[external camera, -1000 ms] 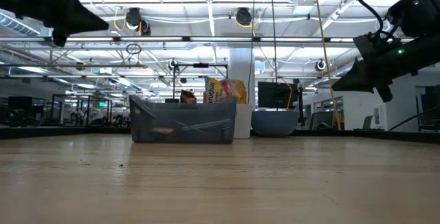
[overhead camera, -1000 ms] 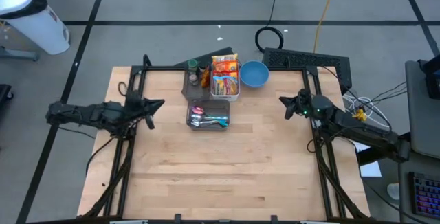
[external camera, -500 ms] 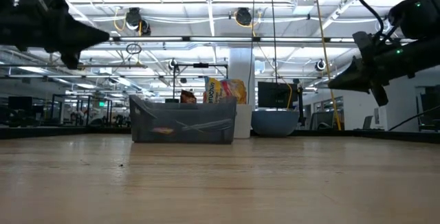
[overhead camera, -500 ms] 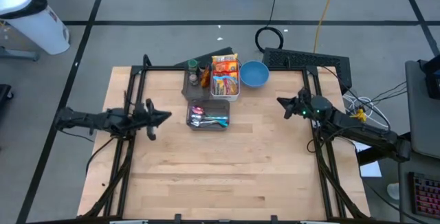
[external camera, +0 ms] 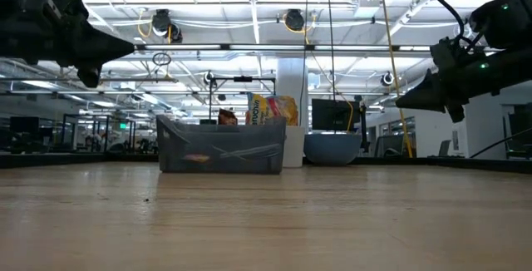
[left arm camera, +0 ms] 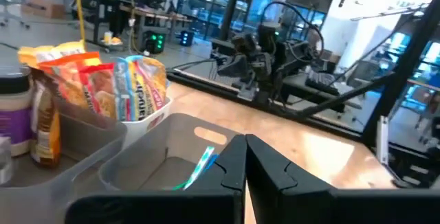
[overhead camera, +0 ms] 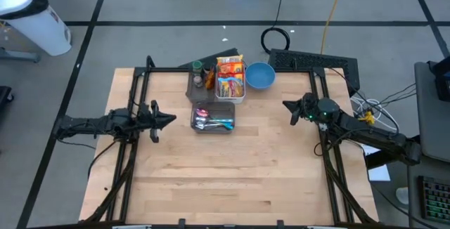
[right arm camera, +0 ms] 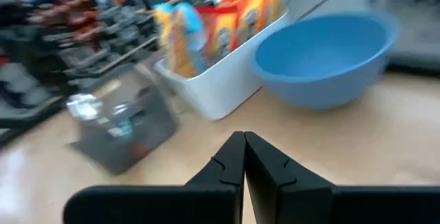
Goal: Pick & Place Food Item
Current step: Return to Home Position
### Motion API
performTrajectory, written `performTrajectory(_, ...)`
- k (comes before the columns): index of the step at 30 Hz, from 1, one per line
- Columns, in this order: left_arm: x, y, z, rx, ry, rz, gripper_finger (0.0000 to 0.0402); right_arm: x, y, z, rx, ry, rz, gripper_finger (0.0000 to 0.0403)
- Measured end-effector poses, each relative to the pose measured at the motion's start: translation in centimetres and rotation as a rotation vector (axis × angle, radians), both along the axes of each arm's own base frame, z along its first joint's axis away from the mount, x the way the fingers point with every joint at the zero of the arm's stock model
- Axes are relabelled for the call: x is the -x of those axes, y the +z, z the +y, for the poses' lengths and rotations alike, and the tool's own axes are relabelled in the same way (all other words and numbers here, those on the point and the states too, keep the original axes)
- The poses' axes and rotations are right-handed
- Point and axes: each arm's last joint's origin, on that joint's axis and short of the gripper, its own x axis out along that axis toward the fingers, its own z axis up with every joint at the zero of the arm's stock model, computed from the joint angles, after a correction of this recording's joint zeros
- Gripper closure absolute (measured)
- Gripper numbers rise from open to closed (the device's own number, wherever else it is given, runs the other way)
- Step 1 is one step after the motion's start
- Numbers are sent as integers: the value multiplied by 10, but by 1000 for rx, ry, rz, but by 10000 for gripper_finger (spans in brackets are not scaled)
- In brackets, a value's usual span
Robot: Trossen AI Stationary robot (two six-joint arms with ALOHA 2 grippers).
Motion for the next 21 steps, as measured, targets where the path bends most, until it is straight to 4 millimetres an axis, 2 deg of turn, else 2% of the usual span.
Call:
performTrajectory(4, -1, -1, 3, -2, 31, 17, 396, 1, 1, -2, 110, -49, 50, 403)
performTrajectory(10, -3, -4, 5, -130, 55, 79, 366, 1, 4, -3, 191, -75, 74, 403)
performTrajectory(14, -4, -7, 6, -200, 63, 122, 361, 2, 19, -4, 293, -114, -37, 403)
performTrajectory(17, -5, -8, 8, -188, 76, 136, 360, 6, 31, -2, 387, -132, -125, 403)
performTrajectory(21, -5, -8, 11, -131, 104, 130, 360, 11, 32, 1, 411, -134, -140, 403)
